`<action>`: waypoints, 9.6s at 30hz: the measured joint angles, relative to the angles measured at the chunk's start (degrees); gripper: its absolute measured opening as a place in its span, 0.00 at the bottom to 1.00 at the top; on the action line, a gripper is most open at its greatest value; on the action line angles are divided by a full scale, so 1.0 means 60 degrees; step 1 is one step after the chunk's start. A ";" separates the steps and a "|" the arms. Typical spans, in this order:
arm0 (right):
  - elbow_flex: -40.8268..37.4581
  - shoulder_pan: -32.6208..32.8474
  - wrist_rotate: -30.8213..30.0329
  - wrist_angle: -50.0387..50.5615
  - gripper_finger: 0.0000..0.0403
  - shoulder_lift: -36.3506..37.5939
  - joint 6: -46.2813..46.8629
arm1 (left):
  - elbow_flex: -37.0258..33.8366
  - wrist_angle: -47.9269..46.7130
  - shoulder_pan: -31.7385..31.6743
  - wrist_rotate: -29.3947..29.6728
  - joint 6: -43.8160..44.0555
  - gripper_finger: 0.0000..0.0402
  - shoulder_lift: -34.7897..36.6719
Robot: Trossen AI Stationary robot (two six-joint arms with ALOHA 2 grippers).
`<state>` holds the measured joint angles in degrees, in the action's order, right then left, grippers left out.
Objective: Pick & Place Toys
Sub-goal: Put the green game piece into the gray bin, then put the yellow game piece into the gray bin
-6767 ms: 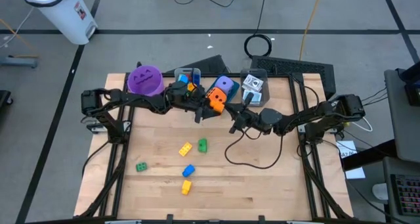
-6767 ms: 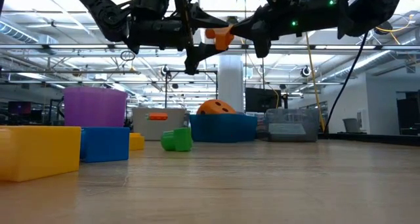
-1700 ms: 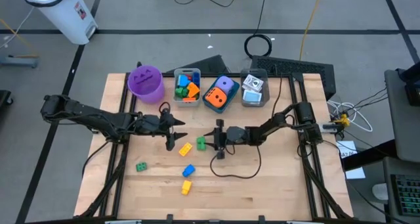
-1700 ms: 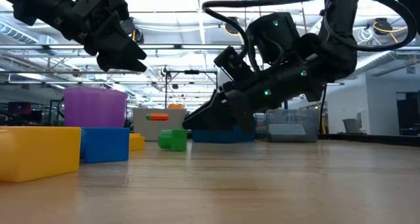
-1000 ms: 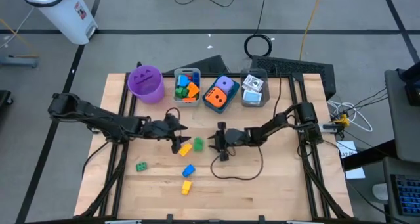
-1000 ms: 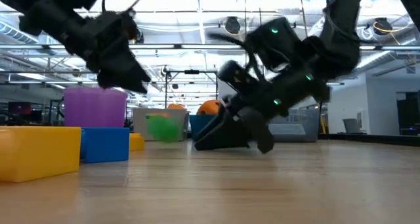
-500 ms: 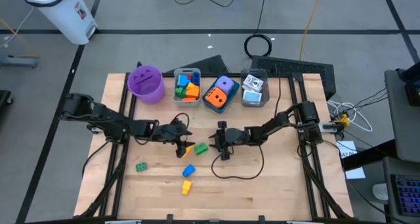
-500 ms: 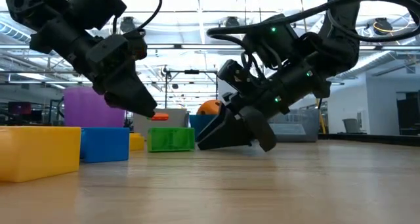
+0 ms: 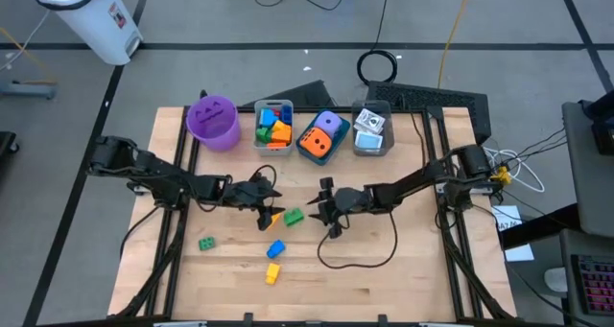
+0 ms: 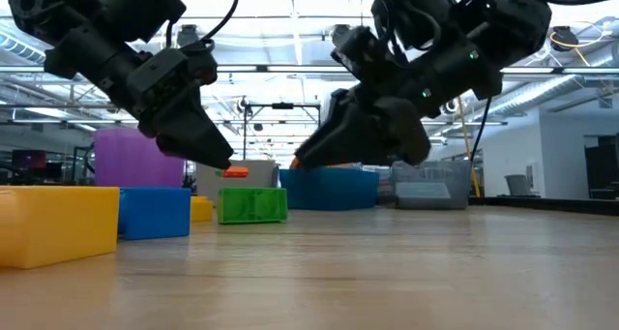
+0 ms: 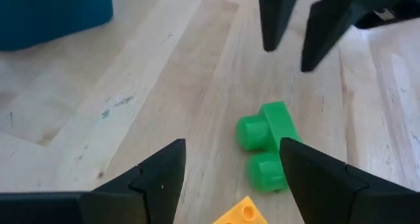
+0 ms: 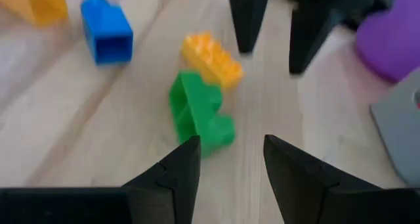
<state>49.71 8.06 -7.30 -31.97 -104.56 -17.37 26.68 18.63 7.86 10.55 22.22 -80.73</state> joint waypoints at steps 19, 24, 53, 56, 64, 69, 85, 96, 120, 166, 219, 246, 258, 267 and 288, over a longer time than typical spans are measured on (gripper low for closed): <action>0.0087 -0.0030 0.0519 -0.1729 0.40 -0.1160 0.0282 | 0.0000 0.0447 -0.0244 -0.0002 -0.0621 0.64 0.0007; 0.0091 -0.0037 0.0508 -0.1860 0.40 -0.1157 0.0354 | 0.0000 0.0444 -0.0244 -0.0005 -0.0623 0.64 0.0007; 0.0236 -0.0299 0.0499 -0.2679 0.40 -0.2105 0.0816 | 0.0000 0.0438 -0.0251 -0.0027 -0.0677 0.64 0.0007; 0.0323 -0.0299 0.0508 -0.2750 0.40 -0.2360 0.0787 | 0.0000 0.0435 -0.0251 -0.0024 -0.0674 0.64 0.0007; 0.0790 -0.0295 0.0491 -0.2757 0.38 -0.2752 0.0797 | 0.0000 0.0434 -0.0251 -0.0023 -0.0666 0.64 0.0007; 0.0831 -0.0372 0.0481 -0.2793 0.29 -0.2770 0.1305 | 0.0000 0.0431 -0.0251 -0.0023 -0.0663 0.64 0.0007; 0.0831 -0.0936 0.0479 -0.2848 0.02 -0.2767 0.2231 | 0.0000 0.0438 -0.0251 -0.0019 -0.0656 0.64 0.0007; 0.0831 -0.0936 0.0481 -0.2847 0.01 -0.2721 0.1618 | 0.0000 0.0717 -0.0251 0.0035 -0.0433 0.64 0.0004; 0.0780 0.0517 -0.2654 -0.1041 0.00 -0.0301 -0.1765 | 0.0007 0.3749 -0.1469 -0.1912 0.2089 0.64 0.0007; 0.0780 0.0506 -0.4917 -0.4058 0.00 -0.0308 -0.5314 | 0.0007 0.3867 -0.1778 -0.3181 0.2058 0.42 0.0007; -0.2459 0.0470 -0.3987 -0.1857 0.39 0.2533 0.0529 | 0.6525 -0.6145 -0.7060 0.0665 -0.2651 0.36 -0.2263; -0.2459 0.0470 -0.3987 -0.1344 0.39 0.2533 0.0787 | 0.7512 -0.6778 -0.8138 -0.1423 -0.0805 0.53 -0.3729; -0.2455 0.0470 -0.3987 -0.1347 0.39 0.2533 0.0784 | 0.7504 -0.7612 -0.7996 -0.1587 -0.1442 0.54 -0.1395; -0.2455 0.0470 -0.3987 -0.1402 0.39 0.2533 0.0270 | 0.7504 -0.8566 -0.6402 -0.1589 -0.1803 0.49 0.0607; -0.2455 0.0470 -0.3987 -0.1420 0.39 0.2530 0.0277 | 0.2784 0.2307 -0.0194 -0.0956 -0.1377 0.47 0.0219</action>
<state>34.98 10.87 -31.22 -40.49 -89.38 -15.70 43.38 32.47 6.69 4.82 13.96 -79.42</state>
